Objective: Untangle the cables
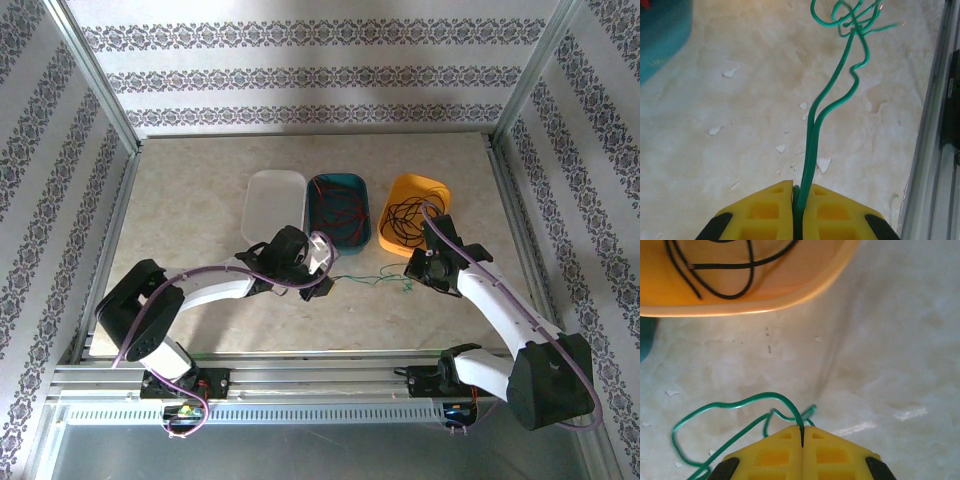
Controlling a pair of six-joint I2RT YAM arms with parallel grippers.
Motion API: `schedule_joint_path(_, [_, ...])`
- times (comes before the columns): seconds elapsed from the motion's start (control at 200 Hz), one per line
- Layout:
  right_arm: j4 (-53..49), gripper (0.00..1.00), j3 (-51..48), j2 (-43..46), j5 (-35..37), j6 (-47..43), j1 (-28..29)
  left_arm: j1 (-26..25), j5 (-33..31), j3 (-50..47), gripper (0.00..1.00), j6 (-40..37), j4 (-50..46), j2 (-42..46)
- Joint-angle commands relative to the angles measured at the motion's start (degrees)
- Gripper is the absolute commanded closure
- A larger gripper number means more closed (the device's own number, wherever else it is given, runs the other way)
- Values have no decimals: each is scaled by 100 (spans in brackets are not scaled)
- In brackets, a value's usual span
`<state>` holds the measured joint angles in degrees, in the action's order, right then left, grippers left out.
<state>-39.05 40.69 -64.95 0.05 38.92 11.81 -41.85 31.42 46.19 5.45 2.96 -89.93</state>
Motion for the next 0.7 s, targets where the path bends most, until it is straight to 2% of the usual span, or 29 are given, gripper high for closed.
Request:
schedule_joint_path(0.0, [-535, 100, -232, 83, 1222, 151, -405, 389, -427, -379, 100, 266, -371, 456])
schedule_joint_path(0.245, [-376, 100, -609, 52, 929, 184, -866, 605, -855, -664, 100, 344, -674, 1263])
schedule_joint_path(0.32, [-299, 100, -647, 60, 810, 204, -956, 738, -551, -960, 100, 554, -291, 1533])
schedule_joint_path(0.39, [-199, 100, -643, 61, 668, 189, -962, 739, -393, -932, 100, 571, -347, 1512])
schedule_joint_path(0.475, [206, 100, -649, 127, 115, -82, -896, 731, -200, -875, 100, 547, -410, 1366])
schedule_joint_path(0.55, [717, 100, -643, 229, -499, -354, -563, 704, -351, -836, 100, 474, -498, 1266])
schedule_joint_path(0.585, [905, 92, -617, 261, -672, -429, -297, 696, -396, -817, 100, 432, -525, 1229])
schedule_joint_path(0.65, [1133, 67, -535, 204, -785, -463, 166, 695, -497, -798, 100, 415, -538, 1198])
schedule_joint_path(0.695, [1234, 59, -456, 70, -826, -478, 419, 689, -518, -789, 100, 401, -530, 1206])
